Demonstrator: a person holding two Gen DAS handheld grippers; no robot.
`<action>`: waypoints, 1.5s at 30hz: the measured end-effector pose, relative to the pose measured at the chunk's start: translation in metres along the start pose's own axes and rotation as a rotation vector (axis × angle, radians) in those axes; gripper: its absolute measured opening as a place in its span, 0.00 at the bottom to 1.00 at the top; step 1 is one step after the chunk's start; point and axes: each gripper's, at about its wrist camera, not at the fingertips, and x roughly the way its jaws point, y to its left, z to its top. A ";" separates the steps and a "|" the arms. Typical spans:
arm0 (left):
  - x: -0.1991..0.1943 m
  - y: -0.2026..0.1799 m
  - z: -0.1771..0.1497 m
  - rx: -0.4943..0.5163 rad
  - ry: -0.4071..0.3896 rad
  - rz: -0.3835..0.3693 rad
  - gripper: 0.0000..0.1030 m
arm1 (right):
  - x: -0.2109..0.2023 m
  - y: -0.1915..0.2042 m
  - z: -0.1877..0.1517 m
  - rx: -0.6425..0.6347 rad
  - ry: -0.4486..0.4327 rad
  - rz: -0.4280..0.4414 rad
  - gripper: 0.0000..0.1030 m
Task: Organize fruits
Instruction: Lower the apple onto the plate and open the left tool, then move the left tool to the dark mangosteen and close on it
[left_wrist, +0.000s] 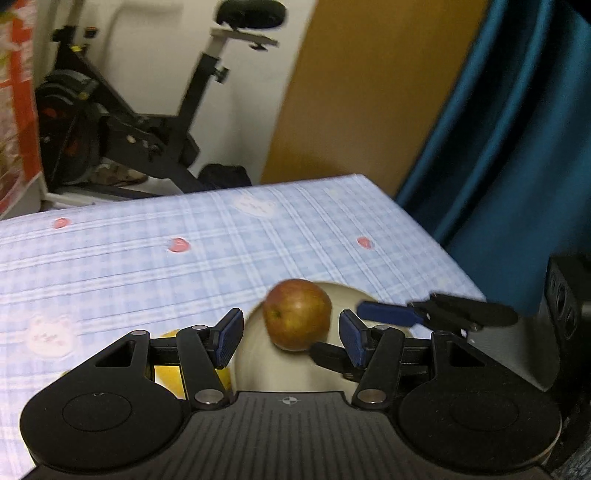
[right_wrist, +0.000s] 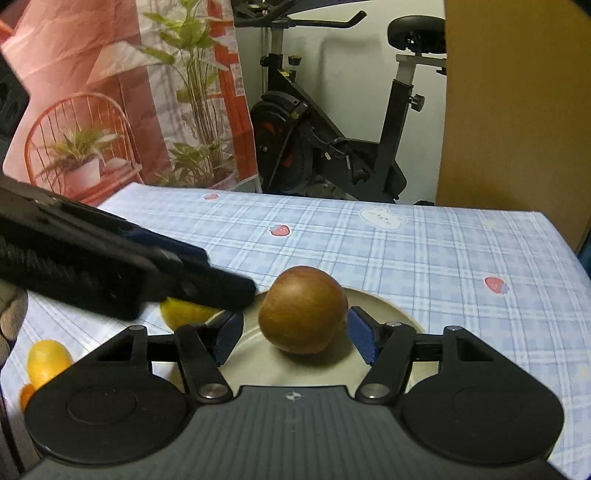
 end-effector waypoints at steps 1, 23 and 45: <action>-0.007 0.003 0.000 -0.014 -0.011 0.009 0.58 | -0.003 0.000 -0.001 0.018 -0.002 0.002 0.63; -0.100 0.036 -0.068 -0.123 -0.080 0.207 0.58 | -0.047 0.051 -0.031 0.103 0.004 0.132 0.63; -0.081 0.003 -0.107 -0.060 0.028 0.066 0.57 | -0.049 0.079 -0.065 0.010 0.105 0.184 0.59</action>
